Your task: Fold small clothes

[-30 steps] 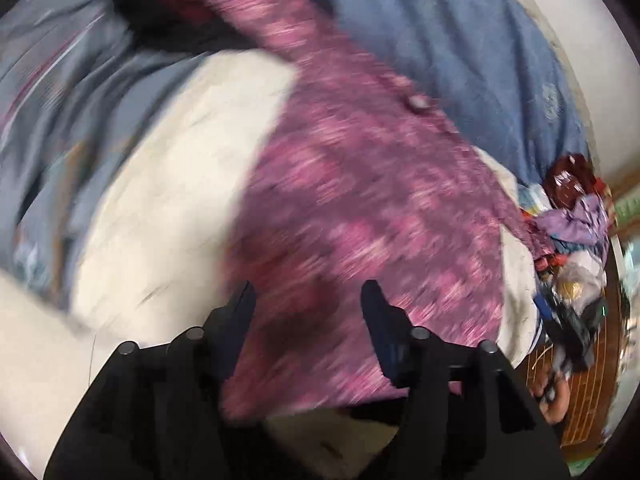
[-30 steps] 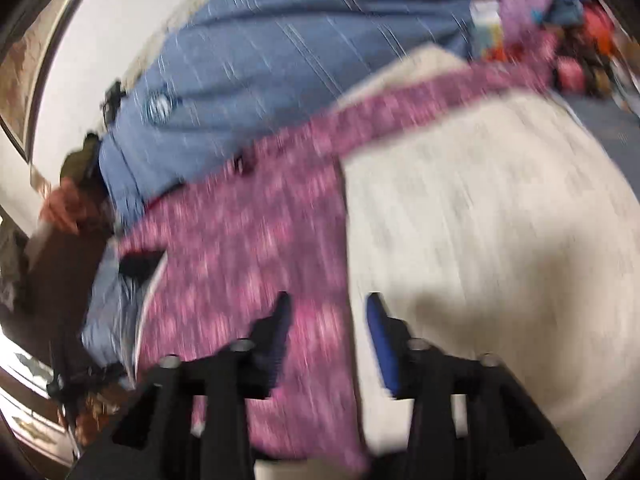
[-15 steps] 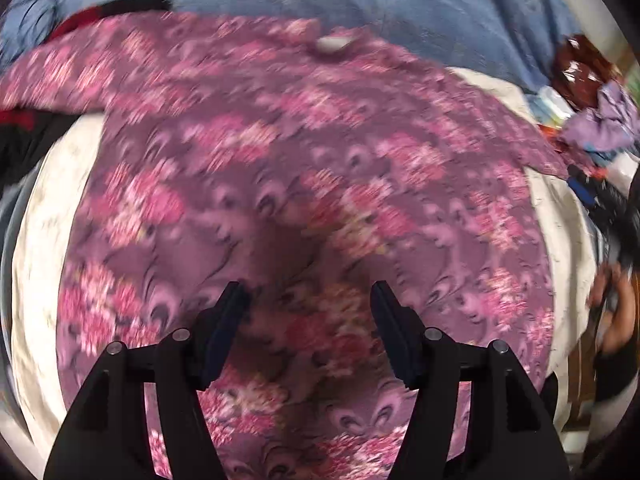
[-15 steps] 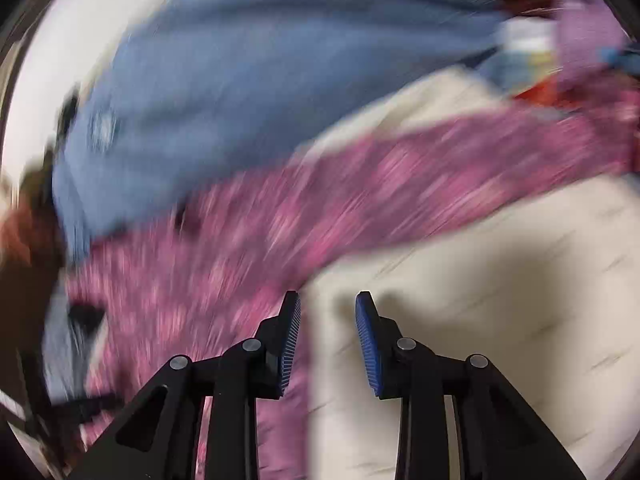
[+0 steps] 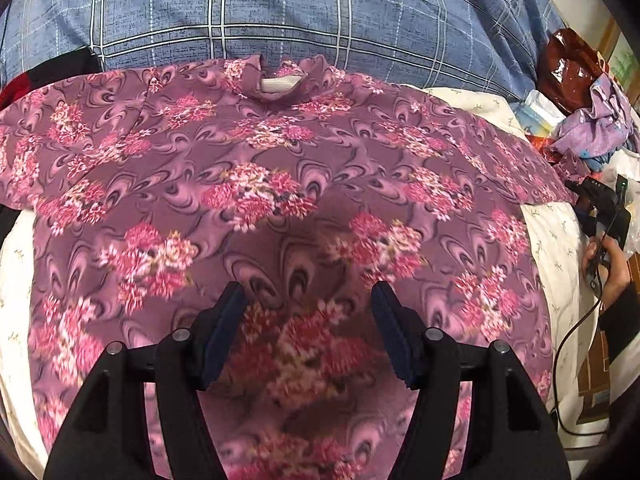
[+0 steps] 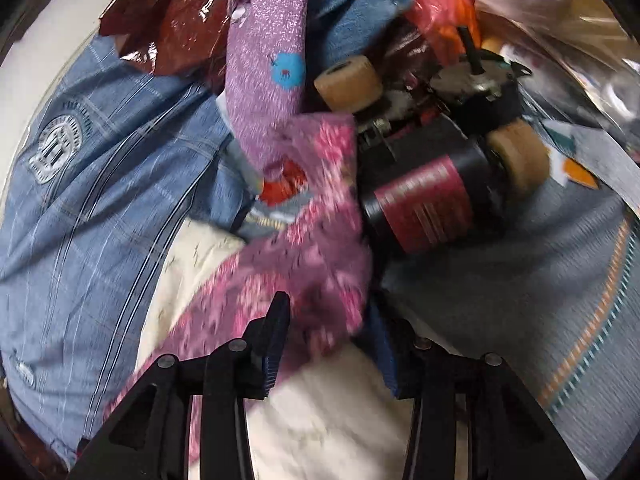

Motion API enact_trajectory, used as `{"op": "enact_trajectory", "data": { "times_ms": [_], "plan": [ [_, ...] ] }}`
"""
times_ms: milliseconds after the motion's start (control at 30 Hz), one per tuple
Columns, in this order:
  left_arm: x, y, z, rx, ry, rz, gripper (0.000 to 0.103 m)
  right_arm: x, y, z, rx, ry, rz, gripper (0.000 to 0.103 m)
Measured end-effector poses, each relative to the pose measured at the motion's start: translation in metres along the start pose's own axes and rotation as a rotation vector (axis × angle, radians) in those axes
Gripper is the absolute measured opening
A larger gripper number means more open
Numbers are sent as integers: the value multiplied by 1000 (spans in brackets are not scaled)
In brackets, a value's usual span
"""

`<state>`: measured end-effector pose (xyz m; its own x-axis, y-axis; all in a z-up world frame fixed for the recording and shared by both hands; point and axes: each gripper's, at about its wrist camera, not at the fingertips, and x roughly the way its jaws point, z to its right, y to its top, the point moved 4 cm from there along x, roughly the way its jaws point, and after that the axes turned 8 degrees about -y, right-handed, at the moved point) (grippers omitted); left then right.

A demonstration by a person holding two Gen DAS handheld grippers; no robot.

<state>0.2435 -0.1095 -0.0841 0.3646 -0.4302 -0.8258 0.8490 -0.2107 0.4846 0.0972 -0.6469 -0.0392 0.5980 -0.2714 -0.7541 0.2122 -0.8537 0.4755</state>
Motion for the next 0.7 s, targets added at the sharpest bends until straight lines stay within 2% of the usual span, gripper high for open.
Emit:
{"op": "enact_trajectory", "data": {
  "times_ms": [33,67,100,133,233,367,500,700],
  "plan": [
    [1,1,-2,-7,-5,3,65,5,4,-3,-2,-11,4,38],
    [2,2,-6,-17,-9,6,65,6,6,-5,-8,-23,12,20],
    [1,4,-10,-28,-14,13,65,6,8,-8,-20,-28,21,7],
    [0,6,-16,-43,-19,24,65,3,10,-15,-36,-28,41,4],
    [-5,14,-33,-92,-2,73,65,-25,7,-43,-137,-3,132,4],
    [-12,23,-52,-121,53,118,65,-62,-24,-99,-287,90,148,4],
    [-18,24,-71,-163,45,126,65,-87,-89,-170,-416,246,63,4],
    [-24,18,-107,-265,16,109,65,-86,-197,-269,-591,381,-93,4]
  ]
}}
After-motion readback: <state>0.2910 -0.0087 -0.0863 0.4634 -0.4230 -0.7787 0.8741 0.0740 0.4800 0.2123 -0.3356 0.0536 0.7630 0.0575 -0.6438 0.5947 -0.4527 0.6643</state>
